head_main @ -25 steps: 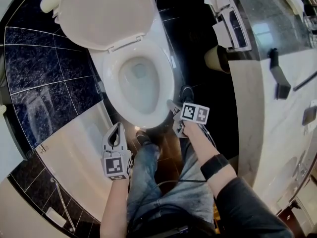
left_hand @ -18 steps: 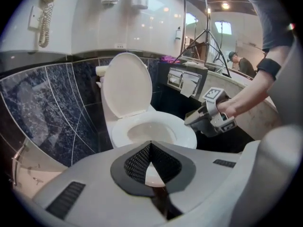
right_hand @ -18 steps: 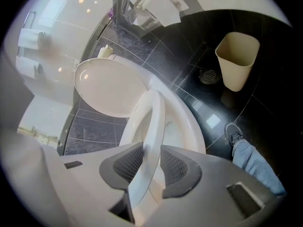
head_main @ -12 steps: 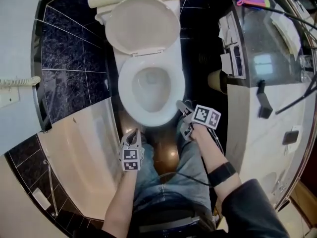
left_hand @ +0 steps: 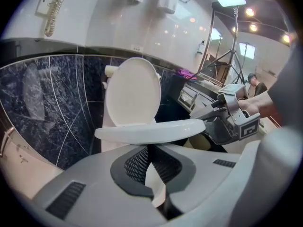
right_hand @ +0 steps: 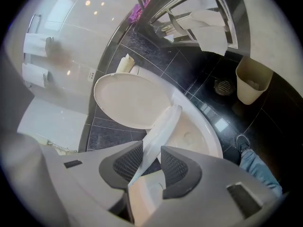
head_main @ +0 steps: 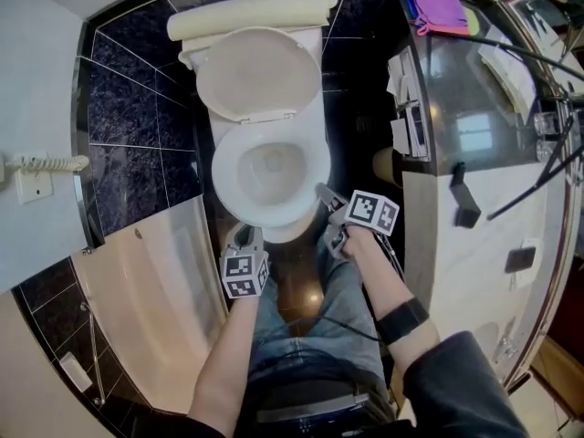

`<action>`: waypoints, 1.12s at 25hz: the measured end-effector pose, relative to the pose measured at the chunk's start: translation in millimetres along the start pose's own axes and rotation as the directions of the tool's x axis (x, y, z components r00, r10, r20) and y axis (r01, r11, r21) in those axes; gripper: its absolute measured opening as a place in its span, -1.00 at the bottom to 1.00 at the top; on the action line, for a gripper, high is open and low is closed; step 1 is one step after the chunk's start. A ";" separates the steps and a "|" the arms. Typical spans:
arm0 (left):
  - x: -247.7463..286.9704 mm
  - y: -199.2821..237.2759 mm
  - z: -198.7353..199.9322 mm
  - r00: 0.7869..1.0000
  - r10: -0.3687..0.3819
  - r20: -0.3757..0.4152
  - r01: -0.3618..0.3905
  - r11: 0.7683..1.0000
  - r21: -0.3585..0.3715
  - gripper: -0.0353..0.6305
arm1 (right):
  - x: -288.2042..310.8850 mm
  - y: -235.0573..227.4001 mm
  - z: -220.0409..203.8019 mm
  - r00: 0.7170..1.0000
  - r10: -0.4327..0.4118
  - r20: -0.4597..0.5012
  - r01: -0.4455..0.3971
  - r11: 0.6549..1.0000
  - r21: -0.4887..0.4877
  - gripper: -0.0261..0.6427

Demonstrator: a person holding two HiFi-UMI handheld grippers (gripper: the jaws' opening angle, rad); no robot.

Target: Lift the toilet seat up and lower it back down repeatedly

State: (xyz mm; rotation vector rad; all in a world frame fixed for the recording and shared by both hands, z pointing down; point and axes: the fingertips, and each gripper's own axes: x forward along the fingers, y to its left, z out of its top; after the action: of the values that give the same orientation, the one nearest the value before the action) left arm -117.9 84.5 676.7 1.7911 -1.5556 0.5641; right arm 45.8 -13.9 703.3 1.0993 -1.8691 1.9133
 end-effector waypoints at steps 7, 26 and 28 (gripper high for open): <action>5.4 5.2 53.2 0.999 0.023 0.044 -0.022 1.000 -0.022 -0.91 | -20.4 43.8 30.1 0.998 0.048 0.030 -0.044 0.991 -0.130 -0.65; 72.8 49.4 244.3 0.972 0.112 0.207 -0.137 0.984 0.114 -0.91 | -64.1 104.2 101.4 0.998 0.029 0.061 0.023 0.704 -0.710 -0.88; 81.4 54.5 256.5 0.968 0.123 0.217 -0.150 0.982 0.113 -0.91 | -67.8 106.4 112.2 0.997 0.033 0.066 0.024 0.694 -0.720 -0.88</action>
State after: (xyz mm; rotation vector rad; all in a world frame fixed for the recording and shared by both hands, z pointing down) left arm -184.7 -161.6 574.8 1.8999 -1.8342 0.5670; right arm 60.9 -112.7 567.3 0.8788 -2.3354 0.9296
